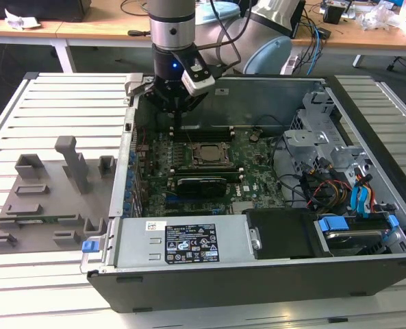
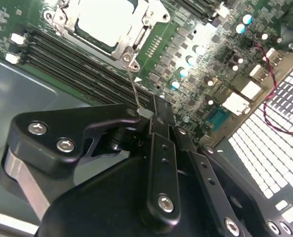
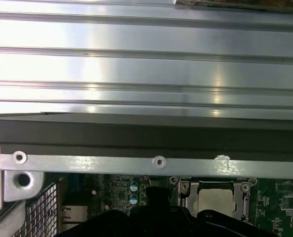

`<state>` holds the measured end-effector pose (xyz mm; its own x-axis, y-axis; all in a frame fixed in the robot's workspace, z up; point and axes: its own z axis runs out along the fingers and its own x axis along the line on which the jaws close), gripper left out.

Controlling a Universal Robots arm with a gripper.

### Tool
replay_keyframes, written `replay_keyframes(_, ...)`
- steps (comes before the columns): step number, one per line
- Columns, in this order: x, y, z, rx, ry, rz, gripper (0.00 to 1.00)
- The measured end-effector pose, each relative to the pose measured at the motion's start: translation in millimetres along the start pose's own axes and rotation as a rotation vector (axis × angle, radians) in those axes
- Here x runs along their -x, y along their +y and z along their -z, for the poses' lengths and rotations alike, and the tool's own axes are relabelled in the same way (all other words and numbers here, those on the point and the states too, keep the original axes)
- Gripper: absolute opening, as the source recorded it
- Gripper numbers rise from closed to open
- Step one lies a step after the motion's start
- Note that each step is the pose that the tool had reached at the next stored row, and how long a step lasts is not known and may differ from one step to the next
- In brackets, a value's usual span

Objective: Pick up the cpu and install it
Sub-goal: 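Install the first cpu locking lever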

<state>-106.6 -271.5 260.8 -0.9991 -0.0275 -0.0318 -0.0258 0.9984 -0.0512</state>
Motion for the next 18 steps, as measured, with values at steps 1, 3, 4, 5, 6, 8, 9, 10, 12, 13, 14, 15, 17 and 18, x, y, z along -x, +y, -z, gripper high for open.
replay_keyframes(1, 1.8, -0.1, 0.0, 0.0000, 0.0000, 0.000, 0.11)
replay_keyframes(3, 8.2, -0.2, -0.3, 0.0000, 0.0001, 0.000, 0.11)
replay_keyframes(4, 10.6, -0.3, -0.4, 0.0000, 0.0000, 0.000, 0.11)
replay_keyframes(5, 12.0, -0.3, -0.4, 0.0000, 0.0000, 0.000, 0.11)
replay_keyframes(6, 14.2, -0.4, -0.5, 0.0000, 0.0000, 0.000, 0.11)
replay_keyframes(8, 19.5, -0.5, -0.6, 0.0000, 0.0000, 0.000, 0.11)
replay_keyframes(9, 21.2, -0.6, -0.7, 0.0000, 0.0000, 0.000, 0.11)
replay_keyframes(10, 24.0, -0.6, -0.8, 0.0000, 0.0000, 0.000, 0.11)
replay_keyframes(12, 27.4, -0.7, -0.9, 0.0000, 0.0000, 0.000, 0.11)
replay_keyframes(13, 29.7, -0.8, -1.0, -0.0001, 0.0001, 0.000, 0.11)
replay_keyframes(14, 32.6, -0.9, -1.1, 0.0000, 0.0000, 0.000, 0.11)
replay_keyframes(15, 35.4, -0.9, -1.2, -0.0001, 0.0001, 0.000, 0.11)
replay_keyframes(17, 40.9, -1.1, -1.4, -0.0001, 0.0001, 0.000, 0.11)
replay_keyframes(18, 43.2, -1.1, -1.5, 0.0000, 0.0000, 0.000, 0.11)
